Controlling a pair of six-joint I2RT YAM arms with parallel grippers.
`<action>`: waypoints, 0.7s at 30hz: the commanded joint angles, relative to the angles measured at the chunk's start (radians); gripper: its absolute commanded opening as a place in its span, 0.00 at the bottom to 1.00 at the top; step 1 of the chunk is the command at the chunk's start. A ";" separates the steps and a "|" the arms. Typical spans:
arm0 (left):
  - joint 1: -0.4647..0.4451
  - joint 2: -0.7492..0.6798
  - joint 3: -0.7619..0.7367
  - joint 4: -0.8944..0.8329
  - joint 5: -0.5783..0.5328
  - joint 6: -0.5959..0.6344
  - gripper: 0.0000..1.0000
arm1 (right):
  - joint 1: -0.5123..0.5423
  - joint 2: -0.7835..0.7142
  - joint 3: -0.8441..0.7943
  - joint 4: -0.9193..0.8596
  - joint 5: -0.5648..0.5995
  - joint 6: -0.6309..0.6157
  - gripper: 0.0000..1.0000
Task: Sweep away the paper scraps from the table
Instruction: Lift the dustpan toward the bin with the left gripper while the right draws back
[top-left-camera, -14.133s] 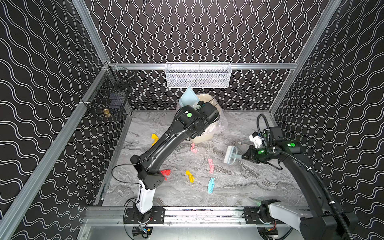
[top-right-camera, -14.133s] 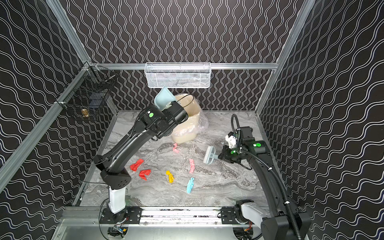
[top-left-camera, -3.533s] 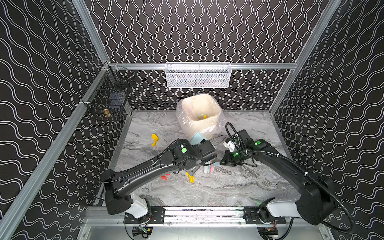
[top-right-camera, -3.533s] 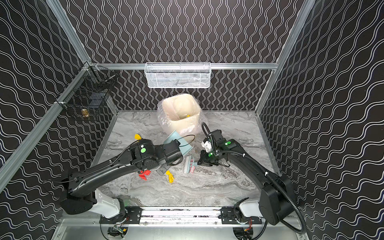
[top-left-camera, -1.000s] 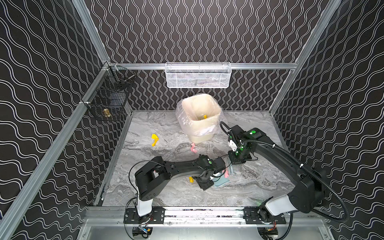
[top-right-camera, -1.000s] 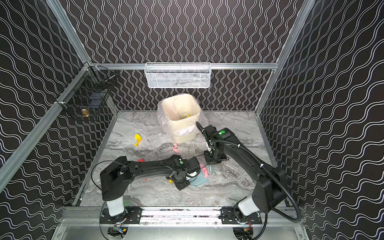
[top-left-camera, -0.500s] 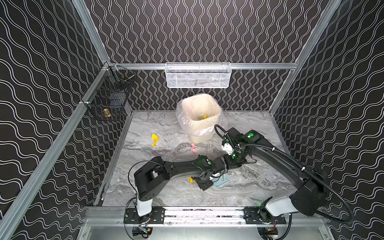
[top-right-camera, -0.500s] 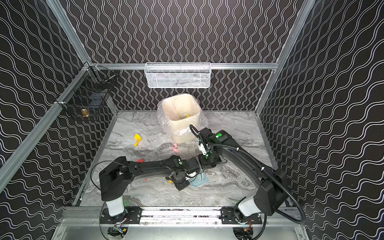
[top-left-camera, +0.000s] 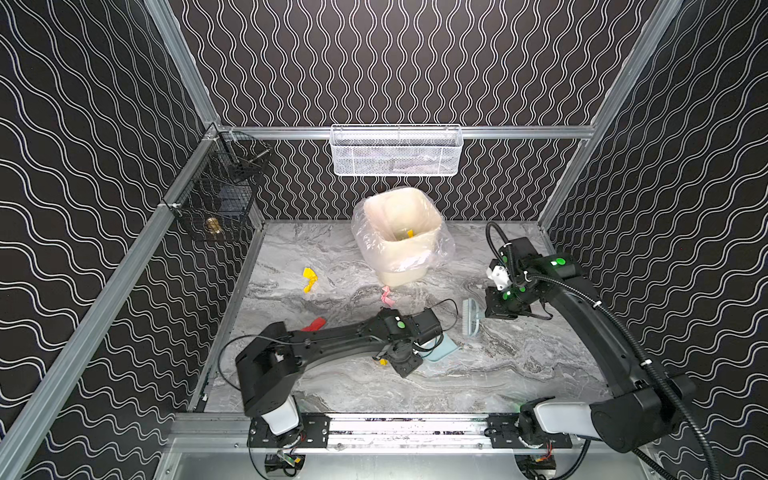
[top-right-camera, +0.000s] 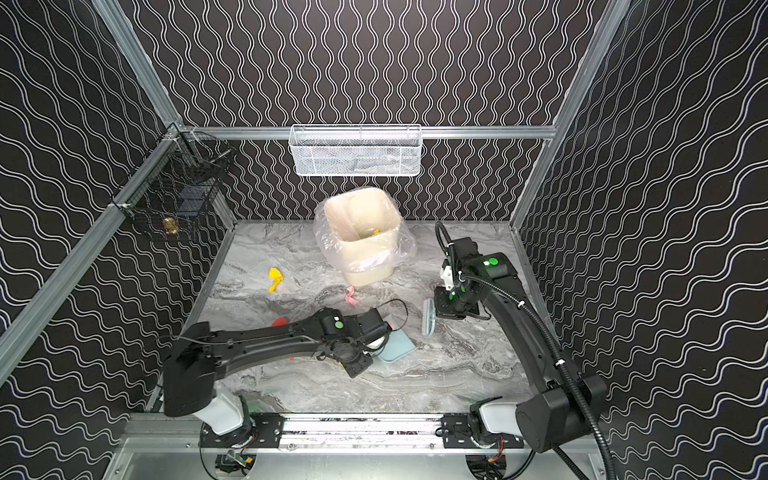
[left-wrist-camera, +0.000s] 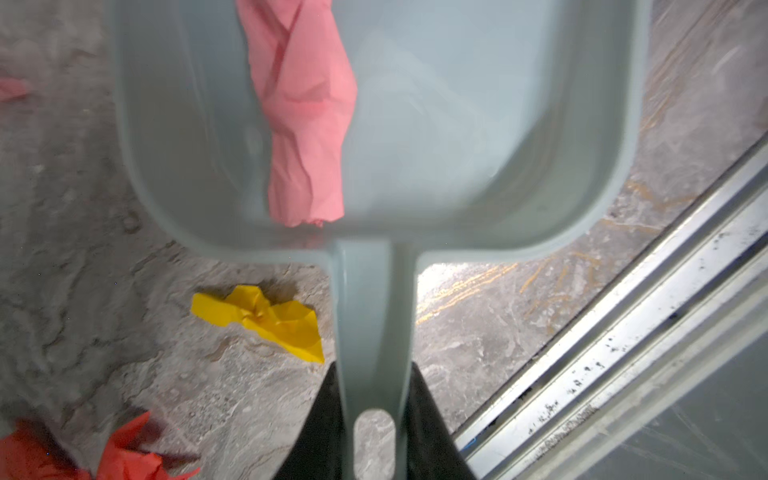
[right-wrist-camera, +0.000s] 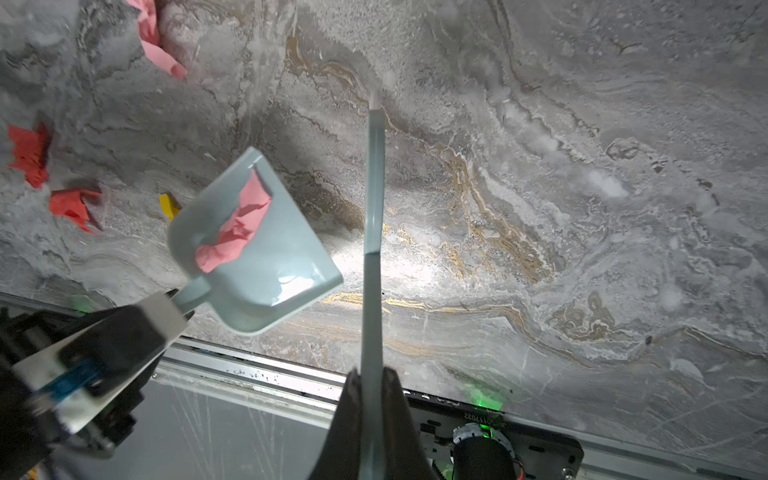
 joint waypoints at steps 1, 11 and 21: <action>0.000 -0.068 0.025 -0.095 -0.056 -0.061 0.00 | -0.033 -0.009 0.002 0.043 -0.049 -0.015 0.00; 0.010 -0.227 0.209 -0.408 -0.209 -0.117 0.00 | -0.106 -0.007 -0.035 0.129 -0.130 -0.031 0.00; 0.145 -0.255 0.471 -0.580 -0.258 -0.143 0.00 | -0.133 -0.011 -0.056 0.154 -0.177 -0.030 0.00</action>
